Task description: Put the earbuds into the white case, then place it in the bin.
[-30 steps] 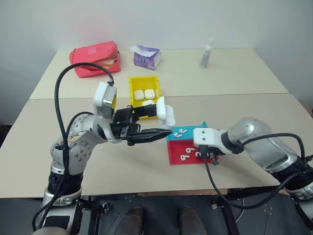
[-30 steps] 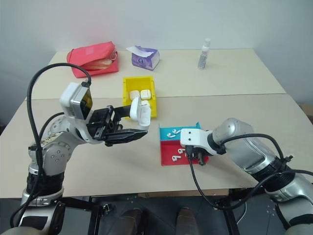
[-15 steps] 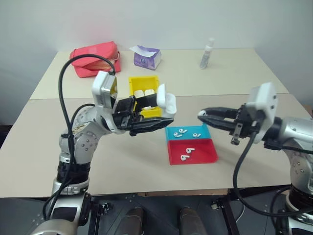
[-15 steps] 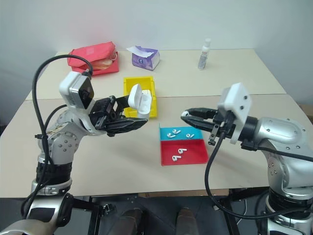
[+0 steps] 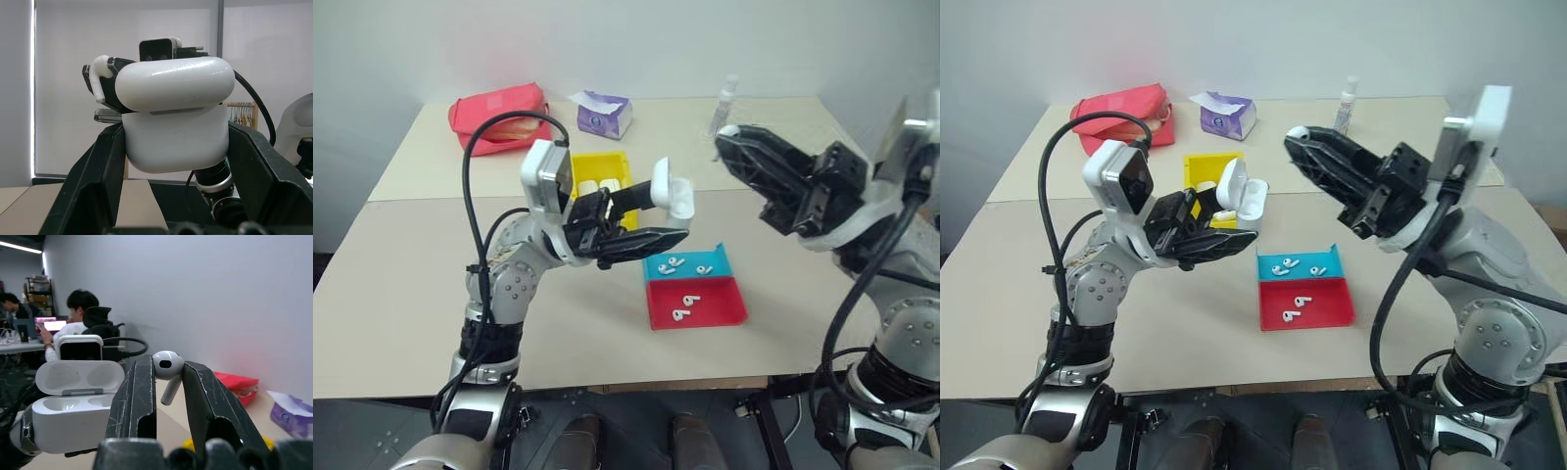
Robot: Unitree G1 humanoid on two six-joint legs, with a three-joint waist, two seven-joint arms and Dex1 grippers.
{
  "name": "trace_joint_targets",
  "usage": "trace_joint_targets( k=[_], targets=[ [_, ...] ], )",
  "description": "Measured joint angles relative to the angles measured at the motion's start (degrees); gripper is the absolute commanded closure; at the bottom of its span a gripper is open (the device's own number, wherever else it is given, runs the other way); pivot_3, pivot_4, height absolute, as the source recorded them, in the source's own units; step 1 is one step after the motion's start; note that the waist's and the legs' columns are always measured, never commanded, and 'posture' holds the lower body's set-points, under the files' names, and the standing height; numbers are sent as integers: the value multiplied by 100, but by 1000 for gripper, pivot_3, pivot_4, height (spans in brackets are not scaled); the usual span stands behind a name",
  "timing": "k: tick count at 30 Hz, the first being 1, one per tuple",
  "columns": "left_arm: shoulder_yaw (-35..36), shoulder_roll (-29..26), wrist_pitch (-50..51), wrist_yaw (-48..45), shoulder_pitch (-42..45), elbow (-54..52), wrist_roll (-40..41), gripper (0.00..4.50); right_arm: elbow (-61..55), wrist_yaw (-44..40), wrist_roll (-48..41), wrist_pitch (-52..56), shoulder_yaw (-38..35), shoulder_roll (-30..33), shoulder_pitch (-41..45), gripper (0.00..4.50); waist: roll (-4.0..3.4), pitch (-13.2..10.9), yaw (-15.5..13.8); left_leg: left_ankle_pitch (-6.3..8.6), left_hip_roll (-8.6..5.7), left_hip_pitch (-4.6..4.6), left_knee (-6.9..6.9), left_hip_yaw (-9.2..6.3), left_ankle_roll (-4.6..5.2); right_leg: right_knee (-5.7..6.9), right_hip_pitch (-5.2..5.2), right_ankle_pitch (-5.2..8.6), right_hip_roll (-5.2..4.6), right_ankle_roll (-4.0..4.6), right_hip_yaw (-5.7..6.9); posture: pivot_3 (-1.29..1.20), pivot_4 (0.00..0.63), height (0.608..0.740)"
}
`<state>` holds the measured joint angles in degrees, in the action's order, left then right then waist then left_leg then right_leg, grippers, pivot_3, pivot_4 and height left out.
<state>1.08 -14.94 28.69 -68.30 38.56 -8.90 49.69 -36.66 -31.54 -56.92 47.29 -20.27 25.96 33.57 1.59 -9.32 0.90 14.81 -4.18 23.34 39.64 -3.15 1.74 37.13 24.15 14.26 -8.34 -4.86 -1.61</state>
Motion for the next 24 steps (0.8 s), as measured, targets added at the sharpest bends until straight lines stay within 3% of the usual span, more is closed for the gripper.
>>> trace_joint_targets(
  k=[11, 24],
  targets=[
    [-55, 51, -12, -5, 11, 104, -18, 1705, 6, 193, -746, -119, 343, 218, 0, 3873, 0, 0, -2, 2, 0, 1, 0, 0, 3, 0, 0, 0, 0, 0, 2, 0, 150, 740],
    [-97, -22, -25, -2, 7, 117, -201, 1705, 77, -107, -435, -517, 670, 715, -265, 3873, 0, 0, -6, 2, 0, 1, 1, 0, 4, -1, -1, 0, 1, 0, 2, 0, 150, 740]
  ],
)
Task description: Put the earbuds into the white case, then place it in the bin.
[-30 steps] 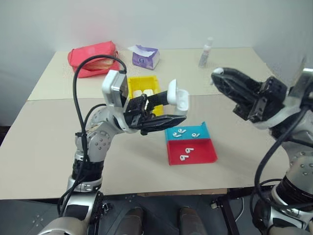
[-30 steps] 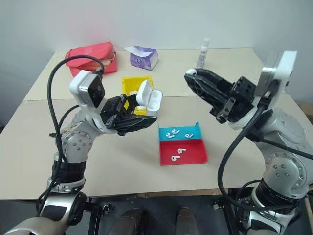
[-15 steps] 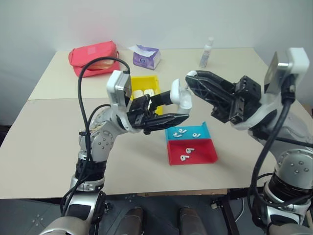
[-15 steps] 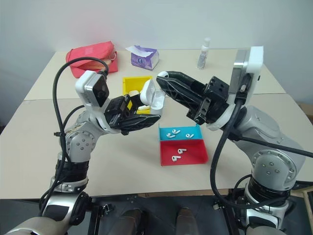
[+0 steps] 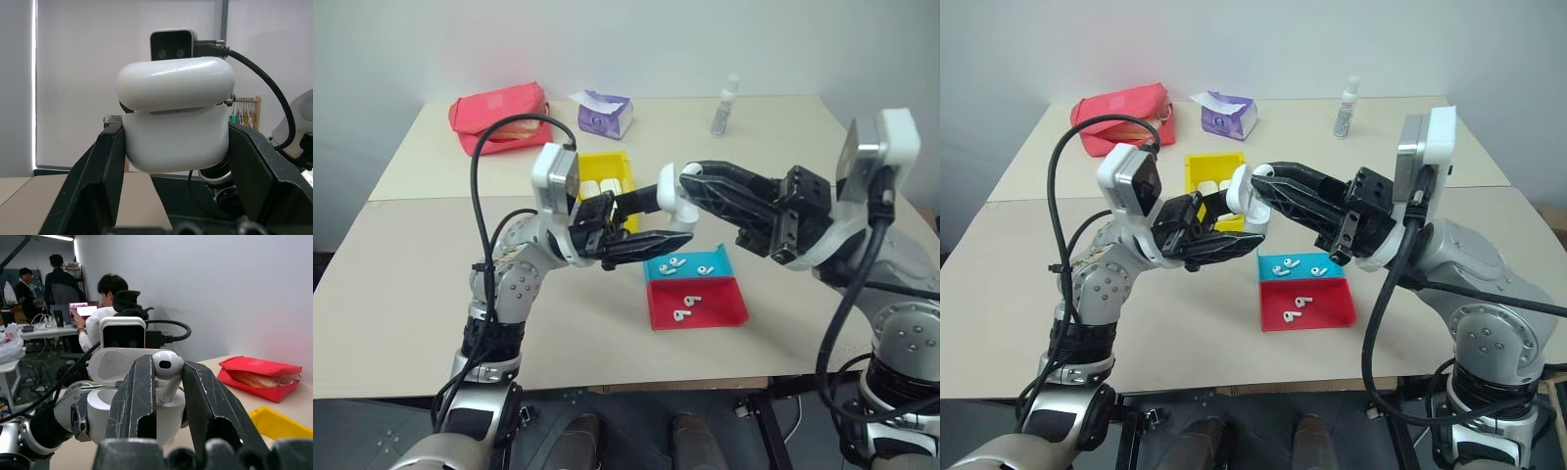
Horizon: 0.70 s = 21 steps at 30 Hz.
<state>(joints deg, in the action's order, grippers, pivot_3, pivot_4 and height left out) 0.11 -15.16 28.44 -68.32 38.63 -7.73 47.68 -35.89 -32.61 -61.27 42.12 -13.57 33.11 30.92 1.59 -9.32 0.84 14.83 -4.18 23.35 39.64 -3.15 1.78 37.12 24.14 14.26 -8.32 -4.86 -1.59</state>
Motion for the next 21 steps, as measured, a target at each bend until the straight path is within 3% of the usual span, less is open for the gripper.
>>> trace_joint_targets(
  k=[4, 16, 21],
  targets=[
    [-24, 18, -17, -17, 1, 90, -66, 1705, 55, -113, 77, -69, 78, 145, -1, 3873, 0, 0, -1, 0, 0, 0, 0, 0, 0, 0, 0, 0, 0, 0, 0, 0, 150, 740],
    [-13, 88, -249, -93, 106, 238, -273, 1705, 202, -448, 156, -276, 115, 426, -17, 10, 0, 0, 1, 1, 0, 0, 0, 0, 2, -1, 0, 0, 0, 0, 0, 0, 150, 740],
    [7, 128, -331, -9, 149, 255, -302, 1705, 251, -470, 170, -274, 230, 438, -7, 10, 1, 0, -4, 1, 0, 2, 0, 0, 1, -1, -1, 0, 0, 0, 1, 0, 150, 740]
  ],
)
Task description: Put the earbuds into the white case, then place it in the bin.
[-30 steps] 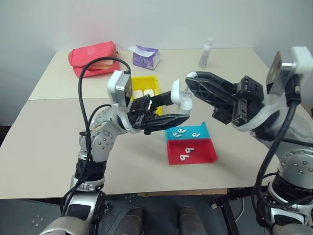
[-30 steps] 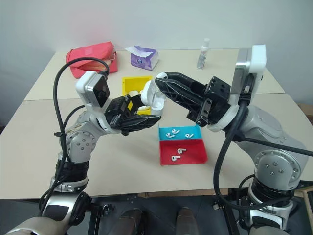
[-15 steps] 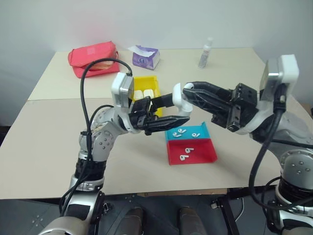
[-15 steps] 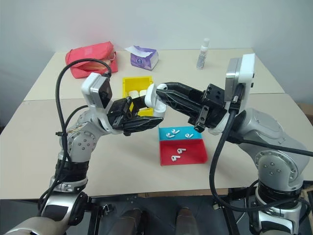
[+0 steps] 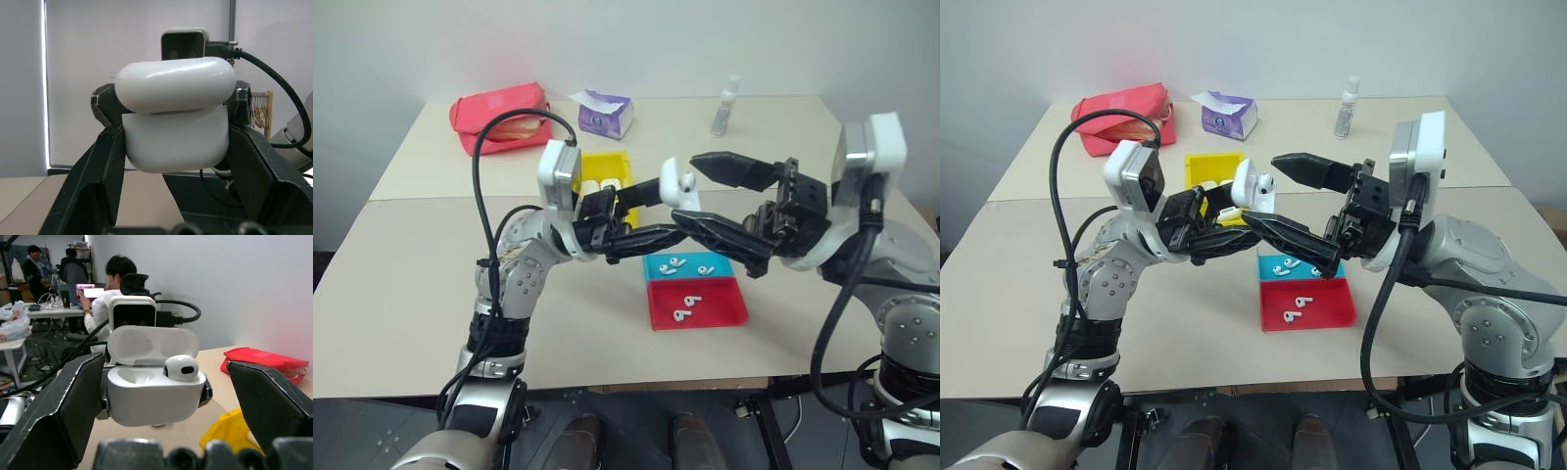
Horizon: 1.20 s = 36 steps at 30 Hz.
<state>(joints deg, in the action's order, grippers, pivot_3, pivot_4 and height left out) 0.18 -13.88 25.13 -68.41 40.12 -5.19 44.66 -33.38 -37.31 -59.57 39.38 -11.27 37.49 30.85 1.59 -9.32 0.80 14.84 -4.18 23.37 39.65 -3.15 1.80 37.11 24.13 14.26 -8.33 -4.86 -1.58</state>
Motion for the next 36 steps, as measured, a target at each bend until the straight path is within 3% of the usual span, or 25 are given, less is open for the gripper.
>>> trace_joint_targets(
  k=[8, 13, 17, 19, 23, 31, 36],
  targets=[
    [122, -30, -128, 204, 6, 112, -52, 1705, 811, -18, 311, -48, -605, 536, -61, 10, 1, -1, -21, 2, -2, 2, 4, 0, 3, -1, -6, -2, -1, -3, 3, 0, 150, 740],
    [198, -63, -144, 331, 5, 106, -54, 1705, 1383, -464, 625, -125, -662, 822, 7, 10, 0, -1, 8, 2, 0, 2, 1, 4, 4, 1, -1, -2, 0, -3, 1, 0, 150, 740],
    [313, -225, -184, 410, 3, 84, -57, 1705, 2091, -1319, 2405, -670, 880, 1780, 651, 10, -2, 0, 60, 14, 1, -10, 4, 18, 24, -7, 5, -1, 4, -3, -9, 0, 150, 740],
    [362, -254, -250, 447, 0, 61, -57, 1705, 2535, -1679, 3456, -1126, 1782, 1898, 1068, 380, -2, 0, 74, 13, 3, -11, 2, 17, 22, -11, 4, -1, 5, -3, -8, 0, 150, 740],
    [371, -247, -287, 555, -62, -114, -55, 1705, 3741, -2618, 4836, -2303, 2981, 1642, 1812, 1563, -1, 0, 104, -1, 2, 0, 0, 18, -2, -6, 7, -2, 3, -3, -10, 0, 150, 740],
    [491, -351, -332, 968, -502, -539, -44, 1705, 6211, -4308, 6045, -4124, 3975, 483, 3284, 1563, 0, -1, 169, -3, 1, 12, 5, 14, -7, -14, 14, -6, -2, -10, -7, 0, 150, 740],
    [590, -447, -331, 1165, -588, -776, 39, 1705, 7604, -4590, 6827, -5102, 4475, -322, 3662, 1563, -1, -1, 175, -5, 0, 13, 4, 9, -12, -5, 16, -6, -3, -10, -7, 0, 150, 740]
  ],
)
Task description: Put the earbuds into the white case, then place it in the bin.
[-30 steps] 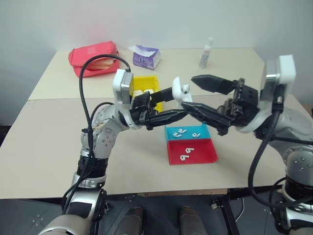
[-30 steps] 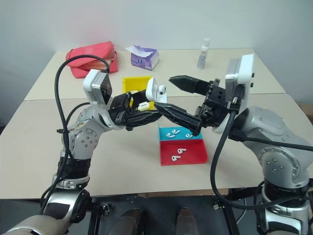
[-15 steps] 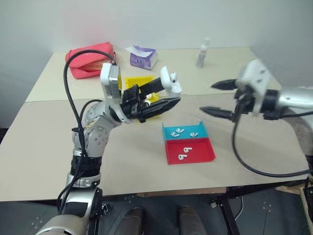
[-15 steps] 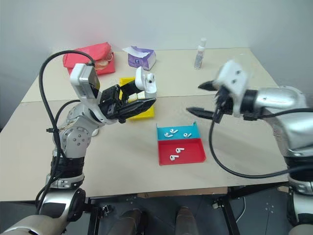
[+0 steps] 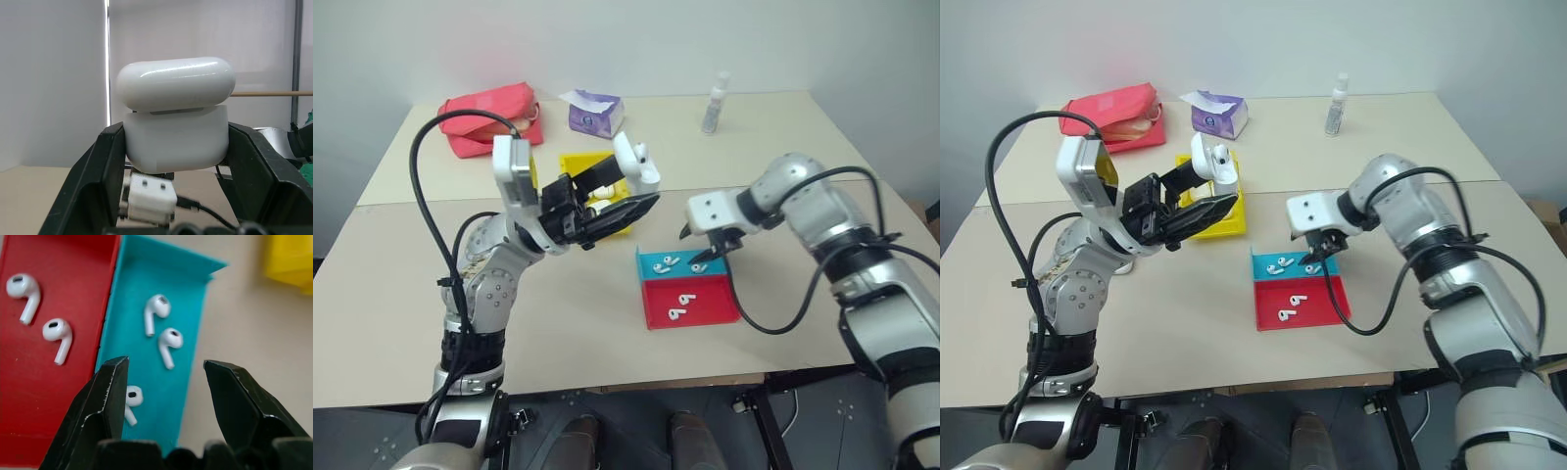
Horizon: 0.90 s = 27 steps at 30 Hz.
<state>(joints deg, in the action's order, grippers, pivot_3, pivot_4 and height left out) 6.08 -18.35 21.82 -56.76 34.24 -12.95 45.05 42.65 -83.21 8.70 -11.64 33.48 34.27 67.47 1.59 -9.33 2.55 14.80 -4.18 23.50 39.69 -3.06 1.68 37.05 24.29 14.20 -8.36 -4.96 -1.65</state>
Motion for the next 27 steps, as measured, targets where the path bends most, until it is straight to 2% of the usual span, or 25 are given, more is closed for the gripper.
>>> trace_joint_targets(
  k=[1, 3, 13, 27],
  targets=[
    [21, -20, 1, 33, -35, -27, 9, 1705, 247, 20, 99, -120, 8, -138, 99, 1563, -1, 0, 4, 0, 0, 0, -1, 0, -1, -1, 1, 0, 0, 0, 0, 0, 150, 740],
    [41, -46, 13, 114, -95, -59, 19, 1705, 650, 118, 256, -308, 6, -364, 308, 1945, -1, -1, 9, 2, 0, 0, -1, -3, -5, 0, 3, 0, 0, 0, 1, 0, 150, 740],
    [133, -274, 28, 235, -269, -259, 50, 1705, 1768, 383, 864, -957, -29, -814, 594, 1945, -5, -2, 21, 2, 0, -2, 0, -8, -10, 4, 3, 0, 1, 1, 8, 0, 150, 740],
    [144, -337, 28, 423, -347, -444, 101, 1705, 2277, 815, 1366, -1317, -36, -1215, 785, 1945, -7, -2, 89, 1, 1, -5, -1, -9, -13, 5, 0, 0, 1, 1, 9, 0, 150, 740]
  ],
)
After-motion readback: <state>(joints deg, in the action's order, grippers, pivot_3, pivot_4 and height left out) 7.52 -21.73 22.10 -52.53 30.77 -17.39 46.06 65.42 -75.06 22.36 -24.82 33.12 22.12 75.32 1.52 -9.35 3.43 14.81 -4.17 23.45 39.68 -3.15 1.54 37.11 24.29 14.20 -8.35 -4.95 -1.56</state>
